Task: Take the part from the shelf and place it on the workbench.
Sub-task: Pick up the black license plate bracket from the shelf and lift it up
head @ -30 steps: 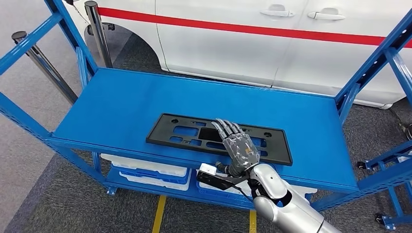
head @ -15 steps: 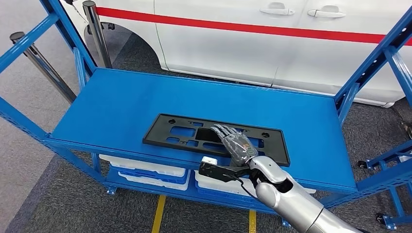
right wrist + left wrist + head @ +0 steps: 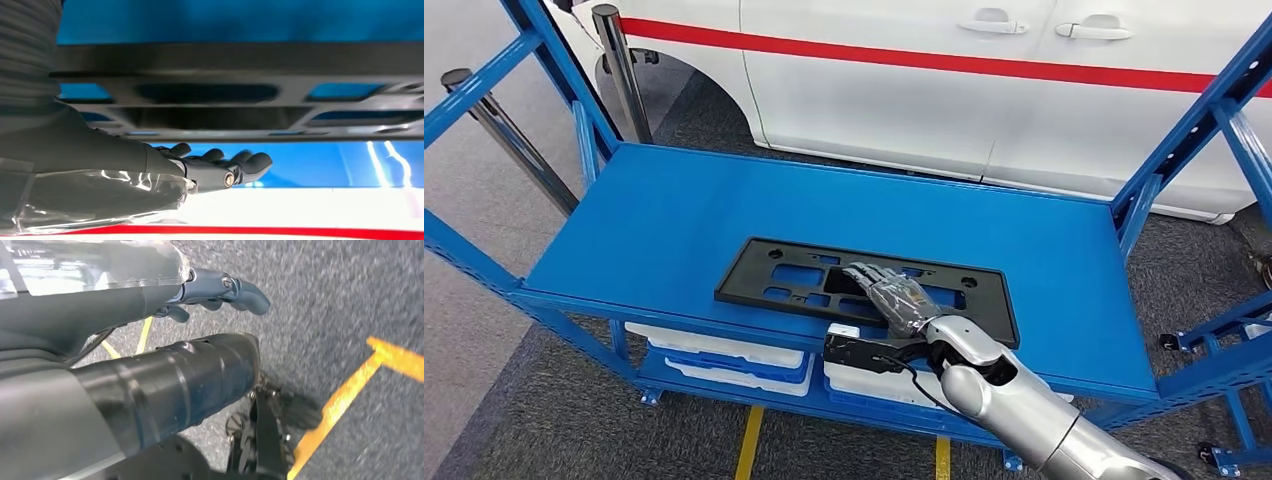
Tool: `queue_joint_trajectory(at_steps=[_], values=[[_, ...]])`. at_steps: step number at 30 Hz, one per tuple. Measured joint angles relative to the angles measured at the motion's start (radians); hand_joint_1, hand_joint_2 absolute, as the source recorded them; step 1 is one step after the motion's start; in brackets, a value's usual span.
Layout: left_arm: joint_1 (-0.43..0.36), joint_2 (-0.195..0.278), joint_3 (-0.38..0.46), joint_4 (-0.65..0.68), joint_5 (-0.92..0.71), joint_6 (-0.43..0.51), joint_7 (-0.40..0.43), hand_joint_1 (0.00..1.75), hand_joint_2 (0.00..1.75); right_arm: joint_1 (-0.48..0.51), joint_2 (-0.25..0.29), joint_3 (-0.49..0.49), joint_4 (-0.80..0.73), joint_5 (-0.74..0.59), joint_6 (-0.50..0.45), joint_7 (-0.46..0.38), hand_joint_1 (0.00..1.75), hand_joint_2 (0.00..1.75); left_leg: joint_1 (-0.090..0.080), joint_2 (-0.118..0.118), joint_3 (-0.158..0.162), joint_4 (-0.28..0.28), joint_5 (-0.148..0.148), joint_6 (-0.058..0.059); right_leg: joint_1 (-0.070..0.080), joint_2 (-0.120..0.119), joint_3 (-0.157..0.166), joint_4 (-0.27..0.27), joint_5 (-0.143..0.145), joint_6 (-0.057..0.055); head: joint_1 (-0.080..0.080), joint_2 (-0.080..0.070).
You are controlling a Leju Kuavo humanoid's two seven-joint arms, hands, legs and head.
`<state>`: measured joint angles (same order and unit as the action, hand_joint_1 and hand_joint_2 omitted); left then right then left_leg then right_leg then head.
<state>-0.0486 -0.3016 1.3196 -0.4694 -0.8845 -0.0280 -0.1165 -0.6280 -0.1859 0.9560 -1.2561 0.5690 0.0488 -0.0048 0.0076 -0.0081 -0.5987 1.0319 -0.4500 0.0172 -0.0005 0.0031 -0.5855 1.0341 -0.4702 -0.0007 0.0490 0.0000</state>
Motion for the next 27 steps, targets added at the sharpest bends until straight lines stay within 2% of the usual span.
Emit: queue_joint_trajectory(at_steps=[2, 3, 5, 6, 7, 8, 10, 11, 12, 13, 15, 17, 18, 20, 21, 22, 23, 24, 25, 26, 27], values=[[0.004, -0.003, -0.003, -0.021, 0.013, -0.014, 0.011, 0.00, 0.00, -0.010, 0.002, 0.003, 0.006, -0.022, 0.020, -0.008, 0.00, 1.75, 0.005, 0.002, 0.004, -0.010, 0.006, 0.012, -0.002, 0.001, -0.014, 0.033, -0.025, 0.010, 0.000, 0.000], [0.006, -0.005, -0.004, -0.031, 0.019, -0.019, 0.016, 0.00, 0.00, -0.015, 0.003, 0.004, 0.009, -0.032, 0.028, -0.012, 0.00, 1.75, 0.007, 0.002, 0.006, -0.014, 0.008, 0.017, -0.004, 0.001, -0.034, 0.076, -0.051, 0.014, 0.000, 0.000], [0.008, -0.008, -0.007, -0.045, 0.027, -0.026, 0.023, 0.00, 0.00, -0.022, 0.003, 0.009, 0.016, -0.044, 0.039, -0.017, 0.00, 1.75, 0.007, 0.003, 0.005, -0.015, 0.008, 0.020, -0.009, 0.000, -0.096, 0.208, -0.111, 0.023, 0.001, 0.000], [0.008, -0.009, -0.008, -0.050, 0.029, -0.028, 0.025, 0.00, 0.00, -0.023, 0.003, 0.012, 0.020, -0.047, 0.041, -0.018, 0.00, 1.75, 0.007, 0.002, 0.005, -0.014, 0.008, 0.020, -0.011, 0.000, -0.121, 0.258, -0.125, 0.026, 0.001, 0.000], [0.009, -0.010, -0.009, -0.055, 0.031, -0.030, 0.026, 0.00, 0.00, -0.024, 0.004, 0.015, 0.023, -0.049, 0.043, -0.019, 0.00, 1.75, 0.007, 0.002, 0.006, -0.014, 0.007, 0.020, -0.014, 0.000, -0.135, 0.281, -0.122, 0.028, 0.001, 0.000], [0.009, -0.010, -0.009, -0.059, 0.035, -0.032, 0.028, 0.00, 0.00, -0.026, 0.005, 0.018, 0.027, -0.053, 0.046, -0.020, 0.00, 1.75, 0.008, 0.001, 0.007, -0.014, 0.007, 0.019, -0.016, -0.001, -0.127, 0.257, -0.097, 0.029, 0.001, 0.000], [0.010, -0.011, -0.010, -0.067, 0.050, -0.035, 0.032, 0.00, 0.00, -0.035, 0.007, 0.022, 0.032, -0.064, 0.057, -0.024, 0.00, 1.75, 0.008, 0.000, 0.010, -0.013, 0.004, 0.014, -0.019, -0.002, -0.068, 0.124, -0.024, 0.027, 0.001, 0.000], [0.011, -0.012, -0.011, -0.072, 0.062, -0.036, 0.036, 0.00, 0.00, -0.043, 0.008, 0.025, 0.035, -0.073, 0.066, -0.028, 0.00, 1.75, 0.007, 0.000, 0.011, -0.011, 0.002, 0.010, -0.018, -0.002, -0.038, 0.058, 0.002, 0.025, 0.001, 0.000], [0.012, -0.013, -0.011, -0.078, 0.073, -0.038, 0.041, 0.00, 0.00, -0.051, 0.009, 0.030, 0.039, -0.082, 0.075, -0.031, 0.00, 1.75, 0.006, 0.000, 0.010, -0.011, 0.001, 0.005, -0.015, -0.001, -0.020, 0.017, 0.013, 0.021, 0.001, 0.000], [0.013, -0.014, -0.011, -0.086, 0.086, -0.042, 0.047, 0.00, 0.00, -0.058, 0.011, 0.036, 0.043, -0.091, 0.084, -0.035, 0.00, 1.75, 0.004, 0.000, 0.009, -0.011, 0.001, 0.000, -0.012, -0.001, -0.012, -0.001, 0.014, 0.018, 0.001, 0.000], [0.015, -0.019, -0.011, -0.106, 0.112, -0.049, 0.061, 0.00, 0.00, -0.067, 0.015, 0.049, 0.051, -0.108, 0.096, -0.041, 0.00, 1.75, 0.004, 0.000, 0.010, -0.013, 0.002, -0.011, -0.010, 0.001, -0.011, -0.005, 0.015, 0.008, 0.000, 0.000], [0.017, -0.025, -0.011, -0.127, 0.134, -0.053, 0.074, 0.00, 0.00, -0.078, 0.021, 0.060, 0.059, -0.120, 0.099, -0.044, 0.00, 1.75, 0.006, 0.001, 0.001, 0.009, -0.017, -0.021, -0.012, 0.000, -0.008, -0.012, 0.019, -0.007, 0.000, 0.000], [0.018, -0.028, -0.011, -0.135, 0.141, -0.054, 0.079, 0.00, 0.00, -0.084, 0.024, 0.065, 0.062, -0.123, 0.100, -0.046, 0.00, 1.75, 0.007, 0.002, -0.018, 0.053, -0.044, -0.025, -0.014, -0.001, -0.006, -0.015, 0.020, -0.013, 0.000, 0.000], [0.021, -0.032, -0.011, -0.147, 0.148, -0.055, 0.083, 0.00, 0.00, -0.093, 0.031, 0.076, 0.069, -0.127, 0.102, -0.048, 0.00, 1.75, 0.008, 0.002, -0.082, 0.189, -0.112, -0.030, -0.011, -0.003, -0.006, -0.016, 0.020, -0.022, 0.000, 0.000], [0.022, -0.033, -0.011, -0.151, 0.150, -0.055, 0.084, 0.00, 0.00, -0.094, 0.032, 0.081, 0.072, -0.127, 0.103, -0.049, 0.00, 1.75, 0.008, 0.002, -0.112, 0.253, -0.134, -0.032, -0.008, -0.004, -0.006, -0.015, 0.019, -0.023, 0.000, 0.000], [0.024, -0.034, -0.011, -0.155, 0.151, -0.055, 0.084, 0.00, 0.00, -0.094, 0.033, 0.086, 0.075, -0.127, 0.105, -0.049, 0.00, 1.75, 0.008, 0.002, -0.127, 0.282, -0.136, -0.032, -0.006, -0.004, -0.006, -0.014, 0.018, -0.024, 0.000, 0.000], [0.025, -0.034, -0.011, -0.158, 0.151, -0.055, 0.084, 0.00, 0.00, -0.095, 0.033, 0.090, 0.078, -0.127, 0.106, -0.049, 0.00, 1.75, 0.008, 0.002, -0.123, 0.272, -0.119, -0.030, -0.005, -0.004, -0.005, -0.012, 0.017, -0.025, 0.000, 0.000], [0.027, -0.035, -0.011, -0.160, 0.152, -0.055, 0.084, 0.00, 0.00, -0.096, 0.035, 0.092, 0.081, -0.127, 0.107, -0.049, 0.00, 1.75, 0.008, 0.003, -0.101, 0.225, -0.086, -0.026, -0.004, -0.003, -0.004, -0.010, 0.015, -0.025, 0.000, 0.000], [0.028, -0.035, -0.011, -0.163, 0.154, -0.055, 0.084, 0.00, 0.00, -0.097, 0.036, 0.095, 0.083, -0.127, 0.107, -0.049, 0.03, 1.75, 0.008, 0.003, -0.068, 0.154, -0.048, -0.021, -0.003, -0.002, -0.002, -0.009, 0.013, -0.024, 0.000, 0.000], [0.028, -0.035, -0.011, -0.165, 0.158, -0.054, 0.084, 0.00, 0.00, -0.100, 0.038, 0.096, 0.085, -0.128, 0.107, -0.050, 0.24, 1.75, 0.005, 0.002, -0.034, 0.085, -0.021, -0.016, 0.000, -0.001, -0.002, -0.006, 0.011, -0.022, 0.000, 0.000], [0.027, -0.036, -0.011, -0.167, 0.165, -0.051, 0.085, 0.00, 0.00, -0.102, 0.039, 0.099, 0.087, -0.130, 0.107, -0.051, 0.57, 1.75, 0.003, 0.002, -0.010, 0.034, -0.005, -0.011, 0.002, 0.000, -0.003, -0.004, 0.009, -0.018, 0.000, 0.000]])
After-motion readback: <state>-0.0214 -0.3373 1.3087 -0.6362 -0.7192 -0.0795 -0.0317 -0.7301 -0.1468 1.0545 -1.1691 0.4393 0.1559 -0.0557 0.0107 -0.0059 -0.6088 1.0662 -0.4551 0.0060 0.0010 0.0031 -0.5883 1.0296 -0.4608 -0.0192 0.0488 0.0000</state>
